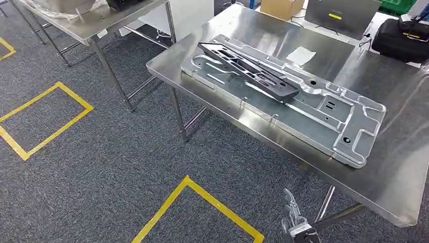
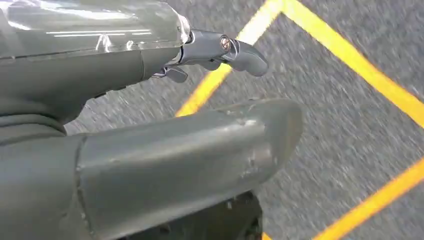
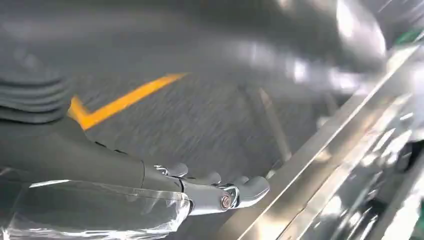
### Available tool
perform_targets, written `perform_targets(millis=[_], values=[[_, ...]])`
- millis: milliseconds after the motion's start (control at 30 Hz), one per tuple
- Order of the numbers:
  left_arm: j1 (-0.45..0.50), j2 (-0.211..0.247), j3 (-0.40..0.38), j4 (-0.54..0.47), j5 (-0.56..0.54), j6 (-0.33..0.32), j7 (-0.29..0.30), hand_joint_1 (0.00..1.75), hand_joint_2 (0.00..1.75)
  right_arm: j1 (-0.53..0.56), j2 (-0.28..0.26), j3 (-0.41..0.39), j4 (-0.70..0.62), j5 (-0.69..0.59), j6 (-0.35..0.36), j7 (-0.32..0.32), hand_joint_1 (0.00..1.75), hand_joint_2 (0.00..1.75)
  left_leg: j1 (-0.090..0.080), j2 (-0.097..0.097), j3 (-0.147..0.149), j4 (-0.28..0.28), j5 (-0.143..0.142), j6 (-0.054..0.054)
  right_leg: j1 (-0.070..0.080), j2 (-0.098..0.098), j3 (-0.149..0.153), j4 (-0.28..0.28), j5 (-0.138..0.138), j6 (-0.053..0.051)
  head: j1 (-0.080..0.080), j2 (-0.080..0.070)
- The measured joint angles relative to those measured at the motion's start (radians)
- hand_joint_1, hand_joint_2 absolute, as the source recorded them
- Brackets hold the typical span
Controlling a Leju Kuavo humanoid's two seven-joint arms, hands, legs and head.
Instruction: Take the parts from the cabinet and place them on the table.
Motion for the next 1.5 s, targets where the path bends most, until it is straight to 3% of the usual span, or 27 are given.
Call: perform_targets(millis=[33,67,100,167,200,233,267,433,467,533,567,667,733,767,800,833,867,967,1033,1100,1133,1167,1200,1333,1367,1467,1500], values=[[-0.003,0.002,0.000,0.001,0.000,0.006,-0.003,0.00,0.00,-0.005,0.000,-0.005,-0.008,-0.056,0.029,-0.043,0.00,1.75,-0.004,-0.004,-0.014,0.019,-0.013,-0.013,0.009,0.017,-0.006,0.010,-0.012,-0.011,0.009,0.000],[-0.006,0.001,0.000,0.001,0.000,0.008,-0.006,0.00,0.00,-0.005,0.006,-0.012,-0.018,-0.109,0.053,-0.084,0.00,1.75,-0.005,-0.005,-0.016,0.023,-0.015,-0.014,0.008,0.015,-0.010,0.020,-0.012,-0.036,0.006,0.000],[-0.008,-0.004,0.000,0.001,0.000,0.009,-0.007,0.00,0.00,-0.008,0.019,-0.025,-0.020,-0.148,0.075,-0.120,0.00,1.75,-0.005,-0.004,-0.015,0.028,-0.025,-0.015,0.005,0.014,-0.012,0.019,-0.011,-0.037,0.002,0.000],[-0.009,-0.008,0.000,0.000,0.000,0.014,-0.008,0.00,0.00,-0.019,0.035,-0.045,-0.020,-0.151,0.087,-0.159,0.00,1.75,-0.005,-0.004,-0.013,0.021,-0.011,0.012,0.008,0.014,-0.012,0.018,-0.010,-0.045,-0.001,0.000],[-0.009,-0.008,0.000,0.000,0.000,0.018,-0.008,0.00,0.00,-0.019,0.045,-0.054,-0.020,-0.130,0.083,-0.170,0.00,0.00,-0.005,-0.005,-0.013,0.019,-0.012,0.017,0.009,0.013,-0.012,0.018,-0.010,-0.047,-0.002,0.000],[-0.009,-0.008,0.000,0.000,0.000,0.021,-0.008,0.00,0.00,-0.019,0.061,-0.066,-0.020,-0.092,0.073,-0.170,0.00,0.00,-0.005,-0.005,-0.012,0.016,-0.010,0.022,0.010,0.013,-0.012,0.019,-0.010,-0.052,-0.004,0.000],[-0.009,-0.009,0.000,0.000,0.000,0.023,-0.008,0.00,0.00,-0.018,0.077,-0.081,-0.019,-0.076,0.074,-0.162,0.00,1.75,-0.005,-0.005,-0.012,0.015,-0.009,0.026,0.011,0.012,-0.012,0.019,-0.011,-0.054,-0.003,0.000],[-0.009,-0.010,0.000,0.000,0.000,0.023,-0.008,0.00,0.00,0.010,0.124,-0.141,-0.008,-0.161,0.151,-0.156,0.00,1.75,-0.004,-0.005,-0.012,0.011,-0.006,0.025,0.017,0.011,-0.012,0.021,-0.013,-0.061,-0.005,0.000],[-0.009,-0.011,-0.001,0.000,0.000,0.024,-0.007,0.00,0.00,0.018,0.128,-0.148,-0.006,-0.163,0.157,-0.159,0.00,1.75,-0.003,-0.005,-0.011,0.010,-0.006,0.015,0.018,0.011,-0.012,0.021,-0.014,-0.062,-0.005,0.000],[-0.008,-0.013,-0.002,0.000,0.000,0.026,-0.006,0.00,0.00,0.039,0.134,-0.159,-0.001,-0.174,0.164,-0.164,0.00,1.75,0.001,-0.005,-0.010,0.006,-0.006,-0.028,0.019,0.010,-0.013,0.022,-0.015,-0.063,-0.004,0.000],[-0.008,-0.014,-0.002,0.000,0.000,0.027,-0.006,0.00,0.00,0.048,0.137,-0.165,0.000,-0.181,0.171,-0.167,0.00,1.75,0.002,-0.005,-0.010,0.006,-0.007,-0.038,0.020,0.010,-0.013,0.022,-0.015,-0.063,-0.004,0.000],[-0.008,-0.018,-0.006,0.000,0.000,0.028,-0.007,0.00,0.00,0.067,0.142,-0.178,0.002,-0.186,0.178,-0.173,0.00,1.75,0.001,-0.006,-0.011,0.007,-0.008,-0.037,0.019,0.010,-0.011,0.019,-0.014,-0.062,-0.004,0.000],[-0.008,-0.018,-0.008,0.000,0.000,0.028,-0.007,0.00,0.00,0.077,0.147,-0.181,0.003,-0.165,0.179,-0.163,0.00,1.75,-0.005,-0.006,-0.014,0.020,-0.012,-0.020,0.008,0.009,-0.007,0.008,-0.007,-0.048,-0.008,0.000],[-0.009,-0.018,-0.009,0.001,0.000,0.028,-0.007,0.00,0.00,0.079,0.149,-0.182,0.003,-0.154,0.179,-0.159,0.00,0.00,-0.007,-0.005,-0.014,0.013,-0.011,-0.011,0.007,0.008,-0.003,-0.003,-0.003,-0.041,-0.011,0.000],[-0.009,-0.018,-0.010,0.000,0.000,0.028,-0.007,0.00,0.00,0.082,0.150,-0.182,0.001,-0.145,0.179,-0.159,0.00,0.00,-0.007,-0.004,0.000,-0.020,0.006,0.008,0.012,0.008,0.008,-0.019,0.003,-0.033,-0.011,0.000],[-0.009,-0.021,-0.010,0.000,0.000,0.028,-0.006,0.00,0.00,0.085,0.150,-0.183,0.001,-0.139,0.179,-0.159,0.00,0.00,0.005,0.002,0.021,-0.051,0.024,0.012,0.012,0.001,0.010,-0.010,-0.003,-0.035,-0.006,0.000],[-0.009,-0.026,-0.010,0.000,0.000,0.029,-0.005,0.00,0.00,0.087,0.150,-0.187,0.001,-0.135,0.179,-0.160,0.00,0.00,0.003,0.002,0.026,-0.065,0.033,0.021,0.015,0.001,-0.006,0.023,-0.035,-0.036,-0.002,0.000],[-0.007,-0.031,-0.011,0.000,0.000,0.033,-0.002,0.00,0.00,0.091,0.150,-0.188,0.002,-0.134,0.179,-0.160,0.00,0.00,0.001,0.005,0.016,-0.056,0.031,0.020,0.014,0.002,-0.111,0.230,-0.137,-0.028,0.002,0.000],[-0.006,-0.032,-0.011,0.000,0.000,0.034,-0.002,0.00,0.00,0.094,0.150,-0.192,0.003,-0.134,0.179,-0.160,0.00,0.00,0.004,0.004,0.009,-0.042,0.024,0.014,0.012,0.001,-0.117,0.232,-0.106,-0.020,0.002,0.000],[-0.005,-0.037,-0.011,0.000,0.000,0.034,-0.002,0.00,0.00,0.095,0.150,-0.195,0.003,-0.133,0.179,-0.160,0.00,0.00,0.014,0.000,0.002,-0.016,0.009,-0.002,0.005,-0.001,-0.038,0.082,-0.020,-0.010,0.003,0.000],[-0.005,-0.039,-0.011,0.000,0.000,0.034,-0.001,0.00,0.00,0.094,0.150,-0.196,0.003,-0.133,0.178,-0.160,0.00,0.00,0.019,-0.001,-0.003,0.006,-0.003,-0.015,0.001,0.000,-0.004,0.009,-0.013,-0.008,0.005,0.000],[-0.006,-0.037,-0.011,0.001,0.000,0.036,0.001,0.00,0.00,0.096,0.150,-0.196,0.006,-0.133,0.177,-0.158,0.00,0.00,0.007,-0.002,-0.013,0.014,-0.013,-0.026,0.014,0.010,-0.010,0.027,-0.019,-0.015,0.009,0.000],[-0.007,-0.037,-0.011,0.001,0.000,0.036,0.001,0.00,0.00,0.099,0.150,-0.196,0.002,-0.130,0.177,-0.158,0.00,0.00,0.009,-0.006,-0.012,0.025,-0.018,-0.029,0.012,0.012,-0.009,0.031,-0.021,-0.040,0.009,0.000],[-0.007,-0.040,-0.012,0.000,0.000,0.038,0.002,0.00,0.00,0.102,0.150,-0.198,0.002,-0.121,0.175,-0.152,0.00,0.00,0.016,-0.003,-0.009,0.030,-0.024,-0.042,0.014,0.007,-0.014,0.030,-0.018,-0.071,0.006,0.000],[-0.008,-0.041,-0.012,0.000,0.000,0.039,0.002,0.00,0.00,0.102,0.150,-0.198,0.002,-0.119,0.176,-0.151,0.00,0.00,0.016,0.004,-0.025,0.068,-0.055,-0.040,0.015,0.006,-0.015,0.030,-0.018,-0.075,0.003,0.000],[-0.009,-0.041,-0.014,0.001,0.000,0.039,0.002,0.00,0.00,0.104,0.151,-0.198,0.002,-0.116,0.177,-0.143,0.00,0.00,0.010,0.007,-0.138,0.305,-0.172,-0.038,0.026,-0.001,-0.022,0.031,-0.017,-0.081,-0.003,0.000],[-0.008,-0.041,-0.015,0.000,0.000,0.038,0.003,0.00,0.00,0.105,0.151,-0.198,0.002,-0.115,0.177,-0.142,0.00,0.00,0.009,0.007,-0.158,0.344,-0.177,-0.034,0.030,-0.002,-0.022,0.031,-0.017,-0.082,-0.002,0.000]])
